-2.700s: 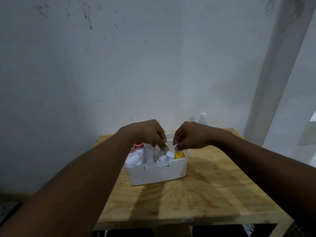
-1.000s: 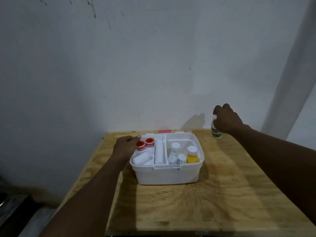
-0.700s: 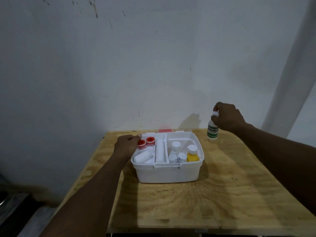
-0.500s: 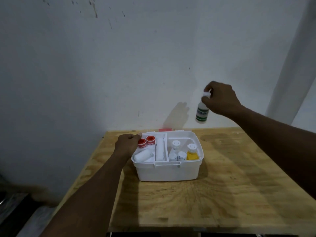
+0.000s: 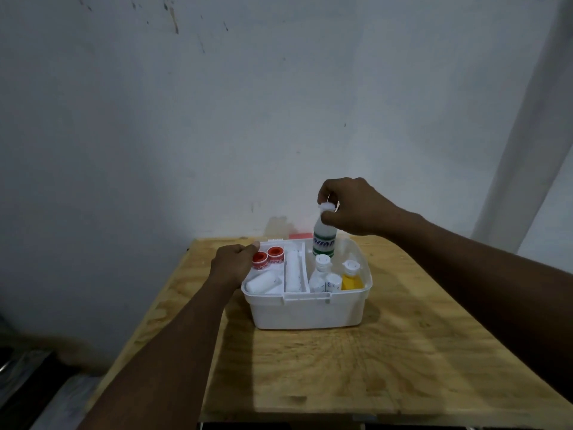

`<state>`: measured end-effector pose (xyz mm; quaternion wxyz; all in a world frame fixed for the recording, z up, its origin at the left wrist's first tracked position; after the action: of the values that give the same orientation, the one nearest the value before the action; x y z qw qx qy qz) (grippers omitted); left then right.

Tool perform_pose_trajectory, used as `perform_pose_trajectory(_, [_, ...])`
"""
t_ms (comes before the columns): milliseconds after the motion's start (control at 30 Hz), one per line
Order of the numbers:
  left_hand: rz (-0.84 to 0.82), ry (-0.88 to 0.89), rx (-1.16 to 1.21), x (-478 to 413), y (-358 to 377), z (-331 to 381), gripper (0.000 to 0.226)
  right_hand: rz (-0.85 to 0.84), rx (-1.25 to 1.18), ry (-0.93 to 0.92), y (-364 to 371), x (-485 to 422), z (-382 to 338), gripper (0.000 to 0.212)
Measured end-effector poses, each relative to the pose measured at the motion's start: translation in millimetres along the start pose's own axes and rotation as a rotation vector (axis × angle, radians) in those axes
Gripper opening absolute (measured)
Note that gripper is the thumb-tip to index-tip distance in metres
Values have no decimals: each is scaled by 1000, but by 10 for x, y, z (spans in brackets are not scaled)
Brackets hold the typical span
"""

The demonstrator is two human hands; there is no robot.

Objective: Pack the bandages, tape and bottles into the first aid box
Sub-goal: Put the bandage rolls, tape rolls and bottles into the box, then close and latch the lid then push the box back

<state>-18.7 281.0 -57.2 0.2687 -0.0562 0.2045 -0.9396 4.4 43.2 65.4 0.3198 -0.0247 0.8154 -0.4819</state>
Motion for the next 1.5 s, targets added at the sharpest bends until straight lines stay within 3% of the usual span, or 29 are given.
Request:
perform_pose_trajectory(200, [11, 5, 9, -38, -6, 8, 33, -40, 4, -19, -44, 11, -19, 21])
perform_pose_trajectory(500, [-16, -4, -32, 7, 13, -8, 32, -316, 92, 60, 243, 223, 136, 13])
perform_pose_trajectory(733, [-26, 11, -72, -16, 6, 3, 30, -408, 107, 106, 222, 249, 125, 18])
perform_pose_trajectory(867, [-90, -31, 66, 36, 19, 16, 29, -516, 49, 196, 180, 226, 153, 21])
perform_pose_trajectory(933, [-119, -78, 106, 60, 4, 16, 32, -485, 15, 242, 150, 194, 201, 33])
perform_pose_trajectory(1033, [-188, -224, 115, 9, -12, -70, 65, -238, -44, 325, 106, 148, 305, 43])
perform_pose_trajectory(1100, [-237, -305, 168, -183, 38, -224, 88, -95, -116, 466, 158, 176, 455, 45])
perform_pose_trajectory(1133, [-256, -332, 171, -226, 48, -247, 89, -61, -171, 572, 215, 216, 539, 46])
perform_pose_trajectory(1233, [-245, -331, 142, -183, 20, -107, 62, -97, -372, 890, 482, 384, 738, 49])
perform_pose_trajectory(1300, [-227, -318, 129, -167, 17, -9, 52, -161, -502, 1008, 608, 466, 740, 44])
perform_pose_trajectory(1500, [-203, -276, 20, -217, 38, 111, 34, -96, -563, 978, 638, 362, 698, 21])
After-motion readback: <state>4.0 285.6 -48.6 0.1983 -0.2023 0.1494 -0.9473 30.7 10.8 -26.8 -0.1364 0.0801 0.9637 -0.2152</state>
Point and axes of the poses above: each hand's wrist, its own x-axis away from the middle knuckle, its own y-axis out of the palm, z = x × y, the point moved 4 cm from there along -x, towards the middle knuckle, and after that the axes turned 8 degrees about z, right-handed, at the moved point
